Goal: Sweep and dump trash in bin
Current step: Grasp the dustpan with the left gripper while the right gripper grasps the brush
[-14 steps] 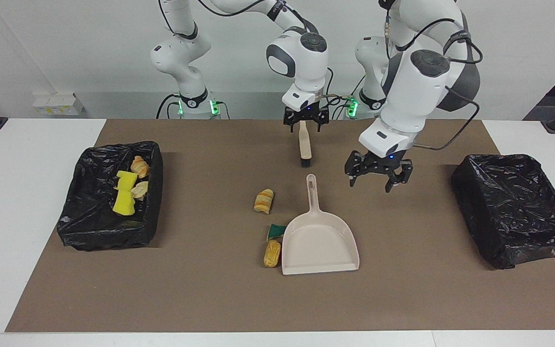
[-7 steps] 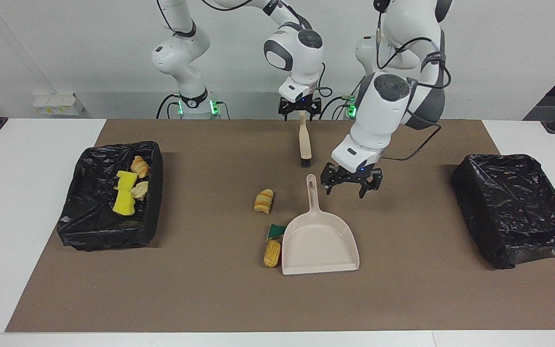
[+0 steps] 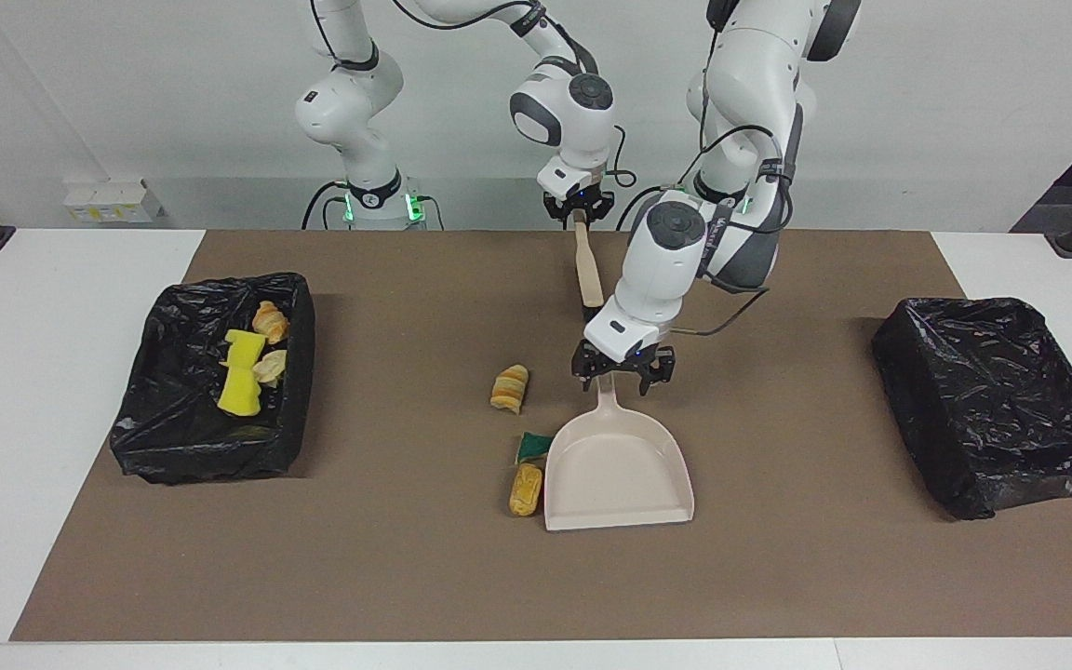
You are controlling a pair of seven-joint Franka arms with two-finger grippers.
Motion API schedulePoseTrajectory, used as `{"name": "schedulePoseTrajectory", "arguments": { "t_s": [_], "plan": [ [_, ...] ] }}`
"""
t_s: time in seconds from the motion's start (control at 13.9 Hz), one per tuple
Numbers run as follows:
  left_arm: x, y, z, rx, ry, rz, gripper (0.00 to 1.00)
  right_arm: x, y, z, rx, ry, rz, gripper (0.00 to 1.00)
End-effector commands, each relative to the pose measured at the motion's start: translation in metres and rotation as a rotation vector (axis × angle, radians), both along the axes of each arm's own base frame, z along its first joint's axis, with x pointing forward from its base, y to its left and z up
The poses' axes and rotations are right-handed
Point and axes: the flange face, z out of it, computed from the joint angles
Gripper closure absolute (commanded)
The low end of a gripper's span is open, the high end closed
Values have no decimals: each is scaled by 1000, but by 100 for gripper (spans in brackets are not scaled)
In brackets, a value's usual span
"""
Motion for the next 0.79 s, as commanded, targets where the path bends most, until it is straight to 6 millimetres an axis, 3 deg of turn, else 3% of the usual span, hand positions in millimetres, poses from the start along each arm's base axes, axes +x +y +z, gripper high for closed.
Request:
{"name": "schedulePoseTrajectory", "arguments": {
  "t_s": [0.0, 0.14, 0.29, 0.36, 0.58, 0.72],
  "plan": [
    [-2, 3, -5, 13, -3, 13, 21, 7, 5, 1, 29, 2, -29, 100],
    [-3, 5, -10, 36, 7, 2, 42, 20, 10, 4, 37, -1, -41, 100],
    [1, 13, -6, 137, -35, -66, 68, 40, 2, 4, 36, -12, -64, 100],
    [4, 19, -2, 181, -61, -95, 99, 46, -4, 7, 36, -13, -75, 100],
    [21, 46, 16, 214, -105, -171, 100, 73, -34, 27, 41, -8, -60, 100],
    [36, 84, 35, 235, -115, -273, 100, 89, -58, 45, 38, 4, -53, 100]
  ]
}}
